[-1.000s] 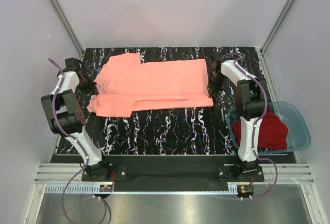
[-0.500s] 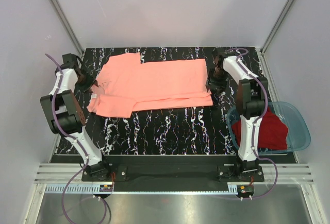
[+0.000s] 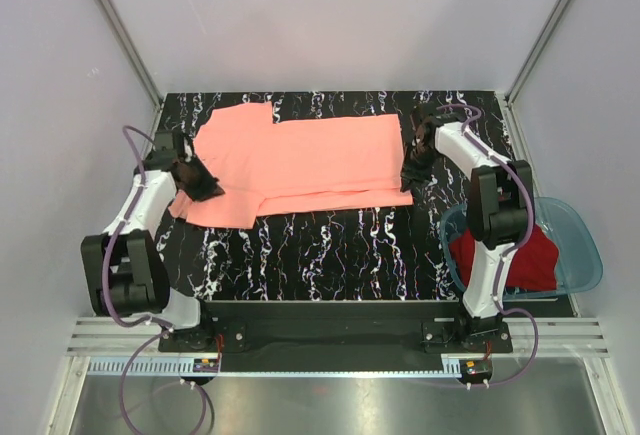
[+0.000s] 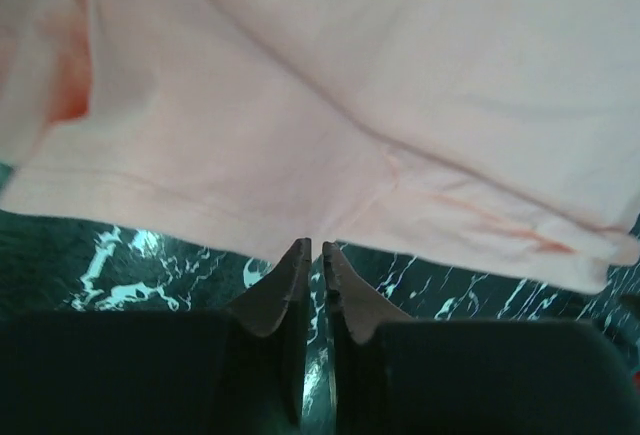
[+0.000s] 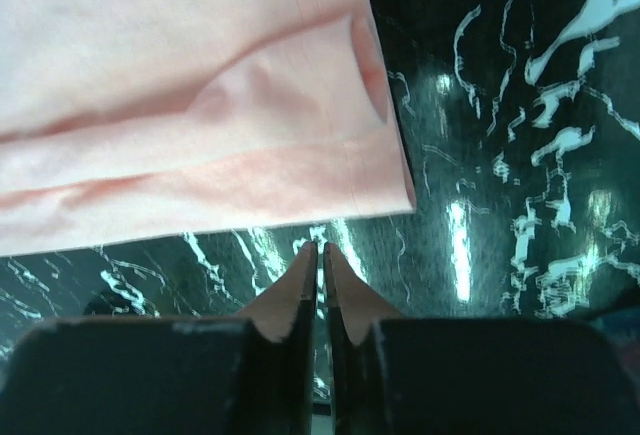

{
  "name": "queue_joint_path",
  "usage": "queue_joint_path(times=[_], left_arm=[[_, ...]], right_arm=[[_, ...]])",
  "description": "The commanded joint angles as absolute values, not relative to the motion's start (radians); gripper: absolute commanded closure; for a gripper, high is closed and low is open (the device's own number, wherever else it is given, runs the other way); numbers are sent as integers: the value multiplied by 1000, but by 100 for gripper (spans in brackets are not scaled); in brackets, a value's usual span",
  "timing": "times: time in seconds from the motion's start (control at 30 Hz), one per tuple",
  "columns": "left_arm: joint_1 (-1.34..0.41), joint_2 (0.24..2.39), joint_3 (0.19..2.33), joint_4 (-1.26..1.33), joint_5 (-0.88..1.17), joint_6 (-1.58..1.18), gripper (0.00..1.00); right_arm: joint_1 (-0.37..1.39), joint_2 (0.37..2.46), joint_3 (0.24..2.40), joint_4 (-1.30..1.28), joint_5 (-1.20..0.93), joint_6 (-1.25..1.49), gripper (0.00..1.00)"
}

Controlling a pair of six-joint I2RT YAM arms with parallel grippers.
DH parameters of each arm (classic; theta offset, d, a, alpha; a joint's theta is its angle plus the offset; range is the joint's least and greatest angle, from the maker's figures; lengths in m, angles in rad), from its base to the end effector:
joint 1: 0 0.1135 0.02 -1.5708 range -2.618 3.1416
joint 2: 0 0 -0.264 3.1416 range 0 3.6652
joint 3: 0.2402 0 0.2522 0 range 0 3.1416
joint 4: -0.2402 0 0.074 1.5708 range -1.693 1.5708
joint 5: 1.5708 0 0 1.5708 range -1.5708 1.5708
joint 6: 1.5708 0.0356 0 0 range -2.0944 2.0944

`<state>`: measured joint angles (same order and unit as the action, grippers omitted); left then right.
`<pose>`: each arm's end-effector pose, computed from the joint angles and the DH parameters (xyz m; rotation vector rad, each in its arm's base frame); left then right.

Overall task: Fold and stack the t-shirts
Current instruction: Fold the tshirt

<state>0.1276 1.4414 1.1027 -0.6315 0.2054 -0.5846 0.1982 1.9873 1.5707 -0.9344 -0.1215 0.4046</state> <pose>0.2969 0.0308 0.2607 -0.8184 2.4355 -0.4379 0.3903 0.0828 0.2040 0.2848 2.9422 0.2685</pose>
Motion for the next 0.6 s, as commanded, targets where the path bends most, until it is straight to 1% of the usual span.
queue_joint_path(times=[0.0,0.1,0.17,0.2,0.27,0.3,0.37,0.4,0.57], left_arm=[[79,1468,1039,-534,324,-597,88],[32,1503,1055,-525,336,-597,88],[12,1522,1069,-512,356,-595,84],[-24,1529,1081,-523,332,-595,77],[-98,1575,1127,-525,289,-586,73],[-126,1594,1147,-543,255,-581,73],[-188,1635,1186,-546,192,-591,78],[-205,1646,1193,-551,167,-600,85],[-307,1727,1261,-591,25,-611,91]], right_arm=[[199,2012,1575,-842,-138,407,90],[199,2028,1563,-830,-109,411,93],[199,2031,1549,-819,-101,411,93],[199,2033,1536,-818,-101,410,93],[201,2031,1517,-807,-104,413,93],[199,2033,1514,-805,-103,413,93],[199,2036,1508,-802,-101,420,93],[201,2036,1505,-801,-101,422,93],[203,2039,1511,-792,-101,426,93]])
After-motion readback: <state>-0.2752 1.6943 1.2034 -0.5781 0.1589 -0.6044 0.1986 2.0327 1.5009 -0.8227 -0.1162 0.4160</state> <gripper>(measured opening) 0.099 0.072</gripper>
